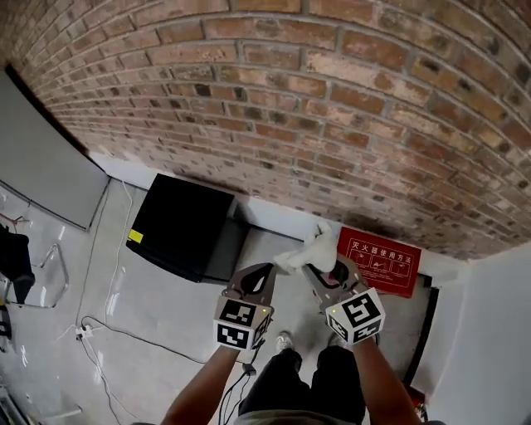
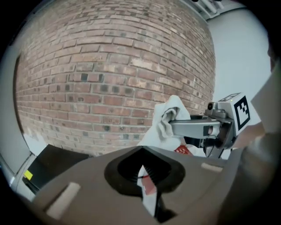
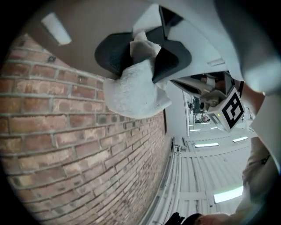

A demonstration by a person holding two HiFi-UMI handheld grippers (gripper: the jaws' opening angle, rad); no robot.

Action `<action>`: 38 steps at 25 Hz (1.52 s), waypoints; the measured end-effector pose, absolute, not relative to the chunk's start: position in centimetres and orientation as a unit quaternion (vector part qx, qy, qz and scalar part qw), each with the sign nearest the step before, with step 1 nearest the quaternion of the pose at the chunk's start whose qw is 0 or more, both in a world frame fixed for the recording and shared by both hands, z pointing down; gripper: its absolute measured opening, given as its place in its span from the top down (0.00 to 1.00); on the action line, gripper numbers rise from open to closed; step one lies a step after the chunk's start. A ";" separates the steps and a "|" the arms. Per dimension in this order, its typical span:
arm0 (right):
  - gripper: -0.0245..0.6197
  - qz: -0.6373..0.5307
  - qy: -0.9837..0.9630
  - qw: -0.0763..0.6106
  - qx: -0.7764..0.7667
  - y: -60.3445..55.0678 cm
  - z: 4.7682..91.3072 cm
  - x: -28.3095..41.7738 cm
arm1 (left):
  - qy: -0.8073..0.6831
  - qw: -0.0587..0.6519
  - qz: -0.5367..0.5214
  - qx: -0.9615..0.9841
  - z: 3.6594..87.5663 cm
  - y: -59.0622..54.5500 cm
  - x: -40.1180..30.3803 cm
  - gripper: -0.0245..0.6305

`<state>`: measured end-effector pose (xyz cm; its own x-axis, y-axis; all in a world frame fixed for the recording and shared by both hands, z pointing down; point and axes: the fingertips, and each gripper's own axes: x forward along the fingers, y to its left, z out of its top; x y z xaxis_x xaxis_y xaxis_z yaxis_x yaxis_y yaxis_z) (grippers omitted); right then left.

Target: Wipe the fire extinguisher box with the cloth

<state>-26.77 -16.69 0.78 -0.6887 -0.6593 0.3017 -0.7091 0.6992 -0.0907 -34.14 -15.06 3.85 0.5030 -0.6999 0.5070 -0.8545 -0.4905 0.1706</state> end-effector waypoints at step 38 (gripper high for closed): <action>0.73 0.025 -0.918 -0.001 0.395 -14.2 -21.2 -26.5 | -0.506 0.076 0.091 0.854 -18.6 -12.5 -34.5 0.96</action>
<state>-26.52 -14.18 -21.18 -0.6880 -0.7255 0.0182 -0.7254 0.6867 -0.0464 -34.54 -12.49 -18.57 0.4702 -0.8511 0.2333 -0.8790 -0.4753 0.0375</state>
